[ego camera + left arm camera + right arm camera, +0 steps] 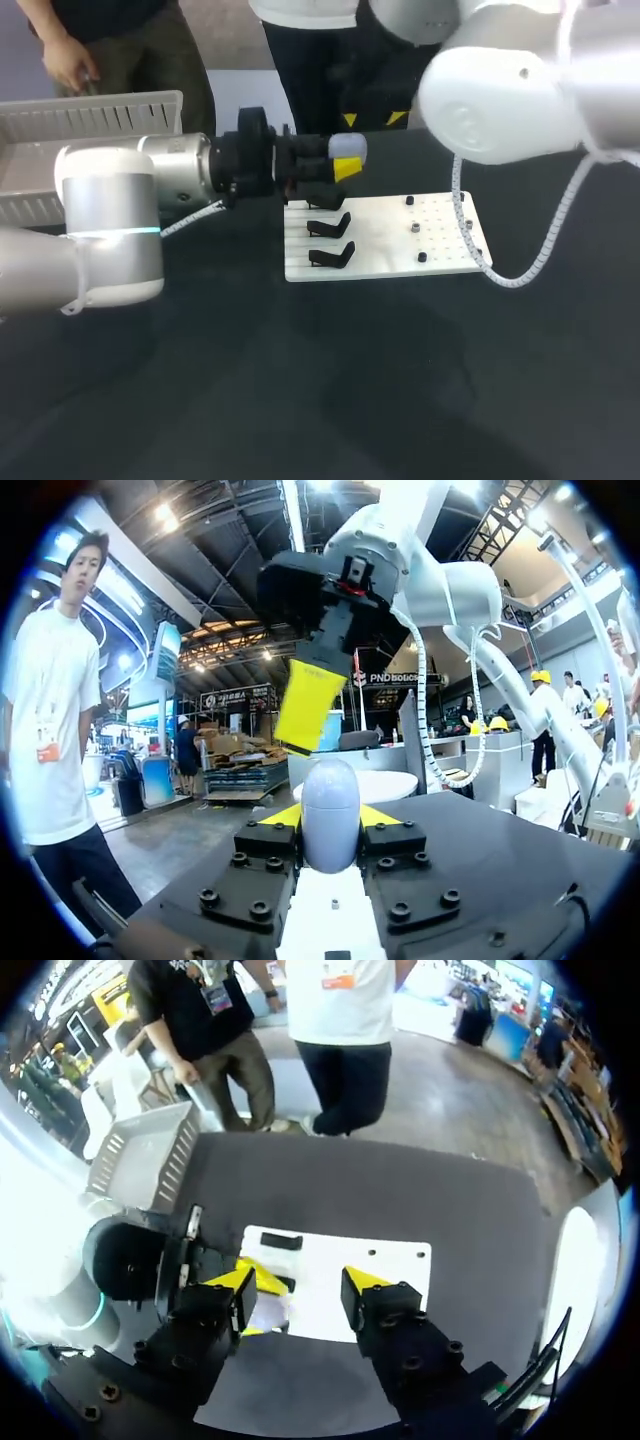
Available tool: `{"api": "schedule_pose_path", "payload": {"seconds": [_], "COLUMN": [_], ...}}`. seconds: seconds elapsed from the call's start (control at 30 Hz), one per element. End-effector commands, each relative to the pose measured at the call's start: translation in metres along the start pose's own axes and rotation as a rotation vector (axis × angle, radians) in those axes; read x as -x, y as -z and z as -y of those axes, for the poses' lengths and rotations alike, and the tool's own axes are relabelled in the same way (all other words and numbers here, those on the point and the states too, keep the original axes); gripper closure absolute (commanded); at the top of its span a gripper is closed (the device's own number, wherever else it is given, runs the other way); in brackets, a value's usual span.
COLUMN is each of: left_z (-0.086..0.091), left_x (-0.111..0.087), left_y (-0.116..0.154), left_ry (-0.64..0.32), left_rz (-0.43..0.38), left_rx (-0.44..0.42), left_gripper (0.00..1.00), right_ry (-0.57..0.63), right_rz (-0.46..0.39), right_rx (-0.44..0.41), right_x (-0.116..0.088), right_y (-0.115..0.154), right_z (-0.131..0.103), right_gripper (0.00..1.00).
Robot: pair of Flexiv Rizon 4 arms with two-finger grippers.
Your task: Pick up each earbud case from the left stands, insert the matching earbuds, close the lid, and place the case in the box.
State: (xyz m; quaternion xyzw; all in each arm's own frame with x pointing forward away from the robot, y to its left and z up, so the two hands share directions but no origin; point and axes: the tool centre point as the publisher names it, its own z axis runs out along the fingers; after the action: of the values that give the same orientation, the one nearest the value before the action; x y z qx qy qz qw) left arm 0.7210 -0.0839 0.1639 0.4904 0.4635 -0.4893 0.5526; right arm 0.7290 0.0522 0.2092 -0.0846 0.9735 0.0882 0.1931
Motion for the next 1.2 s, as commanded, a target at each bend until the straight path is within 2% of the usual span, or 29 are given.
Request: {"api": "schedule_pose_path", "payload": {"seconds": [0.03, 0.2, 0.4, 0.57, 0.77, 0.8, 0.9, 0.93, 1.03, 1.2], "left_z": [-0.003, -0.024, -0.052, -0.066, -0.085, -0.089, -0.095, -0.096, -0.101, -0.11], "left_x": [0.028, 0.05, 0.06, 0.062, 0.044, 0.039, 0.029, 0.028, 0.016, -0.007], "left_y": [0.037, 0.086, 0.153, 0.202, 0.255, 0.267, 0.288, 0.291, 0.31, 0.331], "left_ry": [-0.039, -0.114, -0.179, -0.218, -0.235, -0.238, -0.244, -0.248, -0.277, -0.242], "left_rz": [-0.007, -0.055, -0.142, -0.19, -0.272, -0.294, -0.298, -0.292, -0.334, -0.392], "left_rx": [0.044, 0.125, 0.244, 0.349, 0.467, 0.512, 0.573, 0.582, 0.684, 0.765], "left_gripper": [1.0, 1.0, 1.0, 1.0, 1.0, 1.0, 1.0, 1.0, 1.0, 1.0], "right_ry": [-0.007, -0.03, -0.087, -0.103, -0.108, -0.108, -0.108, -0.109, -0.117, -0.136], "right_rz": [0.117, 0.113, 0.065, 0.033, 0.015, 0.013, 0.01, 0.007, 0.002, -0.009], "right_rx": [0.02, -0.002, -0.01, -0.019, -0.02, -0.02, -0.021, -0.023, -0.03, -0.033], "right_x": [-0.037, -0.056, -0.078, -0.089, -0.097, -0.099, -0.103, -0.104, -0.108, -0.114], "right_y": [0.029, 0.035, 0.029, 0.025, 0.022, 0.023, 0.023, 0.023, 0.025, 0.025], "right_z": [0.015, 0.014, 0.014, 0.007, -0.007, -0.01, -0.015, -0.016, -0.018, -0.019], "right_gripper": [0.0, 0.0, 0.0, 0.0, 0.0, 0.0, 0.0, 0.0, 0.0, 0.0]}}
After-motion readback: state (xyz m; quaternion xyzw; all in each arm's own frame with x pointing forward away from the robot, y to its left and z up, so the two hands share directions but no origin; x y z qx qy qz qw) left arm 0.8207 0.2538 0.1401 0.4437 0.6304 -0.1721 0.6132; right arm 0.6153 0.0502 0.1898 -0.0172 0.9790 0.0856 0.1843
